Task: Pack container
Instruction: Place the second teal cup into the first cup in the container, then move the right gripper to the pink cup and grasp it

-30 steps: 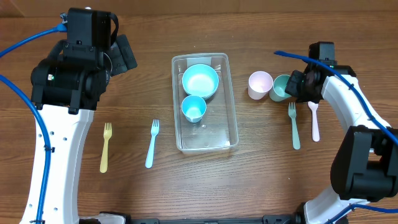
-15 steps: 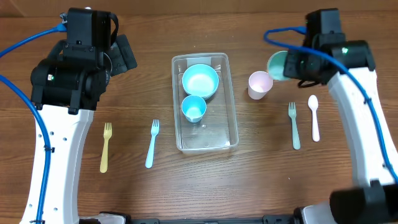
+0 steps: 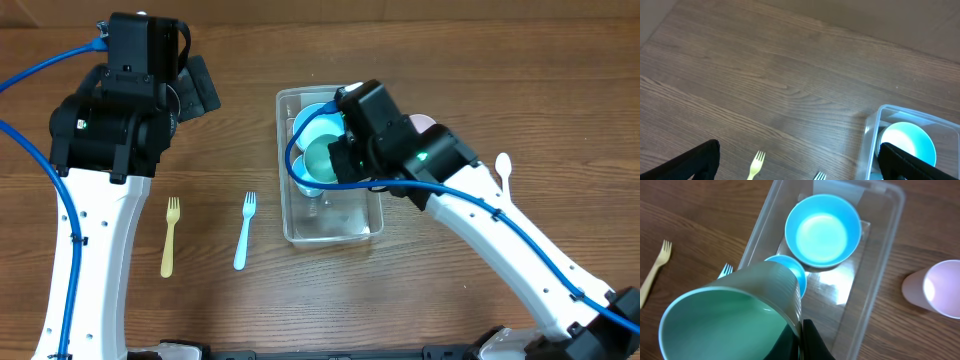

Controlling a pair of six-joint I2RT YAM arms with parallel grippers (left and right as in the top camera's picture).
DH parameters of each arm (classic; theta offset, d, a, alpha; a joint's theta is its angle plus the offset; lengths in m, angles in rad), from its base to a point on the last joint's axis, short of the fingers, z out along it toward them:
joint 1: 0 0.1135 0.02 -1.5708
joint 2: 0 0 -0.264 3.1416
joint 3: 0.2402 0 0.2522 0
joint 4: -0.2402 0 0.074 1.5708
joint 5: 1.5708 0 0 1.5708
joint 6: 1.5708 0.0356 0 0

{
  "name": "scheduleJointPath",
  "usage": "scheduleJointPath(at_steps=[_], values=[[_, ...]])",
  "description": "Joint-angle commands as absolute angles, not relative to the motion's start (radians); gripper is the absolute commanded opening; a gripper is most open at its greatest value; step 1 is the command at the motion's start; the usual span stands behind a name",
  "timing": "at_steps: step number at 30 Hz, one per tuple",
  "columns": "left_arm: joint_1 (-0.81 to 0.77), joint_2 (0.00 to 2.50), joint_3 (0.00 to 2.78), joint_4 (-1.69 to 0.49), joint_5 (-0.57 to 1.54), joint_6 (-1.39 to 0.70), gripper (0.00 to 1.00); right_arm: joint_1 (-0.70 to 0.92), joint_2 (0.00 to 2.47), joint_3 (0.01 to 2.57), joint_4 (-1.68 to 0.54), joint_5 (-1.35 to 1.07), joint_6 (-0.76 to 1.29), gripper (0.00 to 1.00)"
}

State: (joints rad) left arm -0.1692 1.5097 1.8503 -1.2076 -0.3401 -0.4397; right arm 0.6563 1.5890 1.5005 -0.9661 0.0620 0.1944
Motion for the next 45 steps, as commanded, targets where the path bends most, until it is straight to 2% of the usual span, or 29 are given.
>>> scheduleJointPath(at_steps=[1,9,10,11,12,16,20,27,37,38,39,43,45], values=[[-0.164,1.510,1.855,-1.204,-0.339,-0.453,1.00,0.670,1.635,1.469,-0.938,0.065,0.213,0.04],[-0.164,1.510,1.855,-1.204,-0.339,-0.453,1.00,0.670,1.792,1.466,-0.853,0.047,0.213,0.04],[-0.164,1.510,1.855,-1.204,-0.339,-0.453,1.00,0.670,1.794,1.466,-0.849,0.047,0.213,0.10],[-0.164,1.510,1.855,-1.204,-0.339,-0.453,1.00,0.670,1.794,1.466,-0.841,0.047,0.213,0.46],[-0.164,1.510,1.855,-1.204,-0.339,-0.453,1.00,0.670,1.794,1.467,-0.831,0.047,0.213,0.58],[-0.164,1.510,1.855,-1.204,-0.339,-0.453,1.00,0.652,1.781,1.533,-0.853,0.054,0.213,0.63],[-0.164,1.510,1.855,-1.204,-0.339,-0.453,1.00,0.545,1.720,1.693,-1.048,0.174,0.268,0.63],[-0.164,1.510,1.855,-1.204,-0.339,-0.453,1.00,0.187,1.757,1.676,-1.148,0.088,0.318,0.58],[-0.164,1.510,1.855,-1.204,-0.339,-0.453,1.00,0.158,2.006,1.571,-0.984,0.043,0.316,0.56],[-0.164,1.510,1.855,-1.204,-0.339,-0.453,1.00,0.157,2.009,1.571,-0.984,0.043,0.316,0.54],[-0.164,1.510,1.855,-1.204,-0.339,-0.453,1.00,0.157,2.009,1.571,-0.984,0.043,0.316,0.47],[-0.164,1.510,1.855,-1.204,-0.339,-0.453,1.00,0.157,2.009,1.571,-0.989,0.043,0.316,0.04],[-0.164,1.510,1.855,-1.204,-0.339,-0.453,1.00,0.155,2.004,1.576,-1.001,0.050,0.316,0.04]])
